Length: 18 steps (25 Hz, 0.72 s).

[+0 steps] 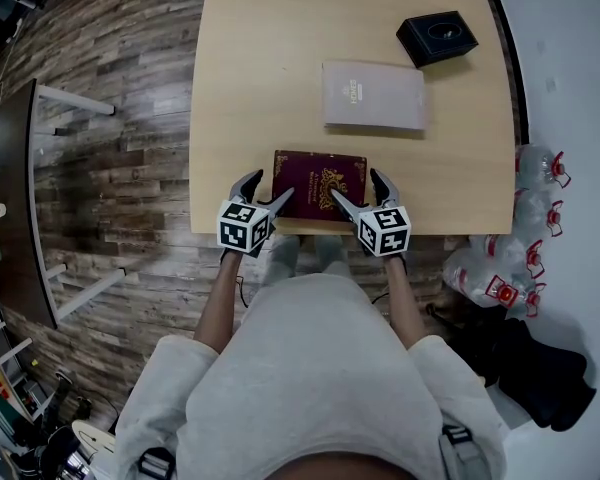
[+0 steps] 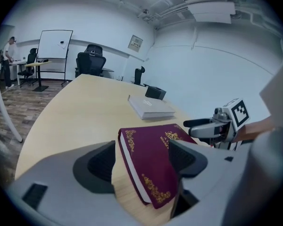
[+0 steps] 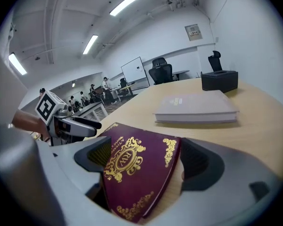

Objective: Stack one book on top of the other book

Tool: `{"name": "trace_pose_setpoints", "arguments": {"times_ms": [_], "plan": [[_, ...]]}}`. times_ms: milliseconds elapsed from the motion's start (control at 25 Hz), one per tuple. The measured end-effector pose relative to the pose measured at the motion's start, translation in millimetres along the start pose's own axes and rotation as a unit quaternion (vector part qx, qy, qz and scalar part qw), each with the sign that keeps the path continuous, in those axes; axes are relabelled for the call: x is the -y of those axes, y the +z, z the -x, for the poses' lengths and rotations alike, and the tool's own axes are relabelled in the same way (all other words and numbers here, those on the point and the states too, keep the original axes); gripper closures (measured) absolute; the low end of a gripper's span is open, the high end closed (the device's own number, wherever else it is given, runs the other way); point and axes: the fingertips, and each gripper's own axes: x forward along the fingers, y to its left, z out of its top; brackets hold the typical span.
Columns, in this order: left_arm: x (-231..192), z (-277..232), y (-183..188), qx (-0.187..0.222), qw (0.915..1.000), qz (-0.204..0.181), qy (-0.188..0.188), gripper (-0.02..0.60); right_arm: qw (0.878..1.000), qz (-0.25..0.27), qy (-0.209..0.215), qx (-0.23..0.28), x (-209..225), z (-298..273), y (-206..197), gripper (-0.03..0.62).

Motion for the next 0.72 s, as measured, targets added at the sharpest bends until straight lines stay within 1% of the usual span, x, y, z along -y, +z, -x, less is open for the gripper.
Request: {"name": "trace_pose_setpoints", "arguments": {"times_ms": [160,440,720], "plan": [[-0.9,-6.1,-13.3,-0.013,0.9998,0.013,-0.004,0.222,1.000,-0.008,0.004,-0.025,0.3,-6.6,-19.4,0.149],[3.8,-13.7,-37.9,-0.042,0.9986,0.026,-0.017,0.222,0.998,-0.031,0.010,-0.047,-4.0,-11.6,-39.8,0.150],[8.2,-16.8,-43.2,-0.048,0.9981,0.031,-0.022,0.222,0.997,-0.043,0.016,-0.062,-7.7,-15.5,-53.1,0.152]]}}
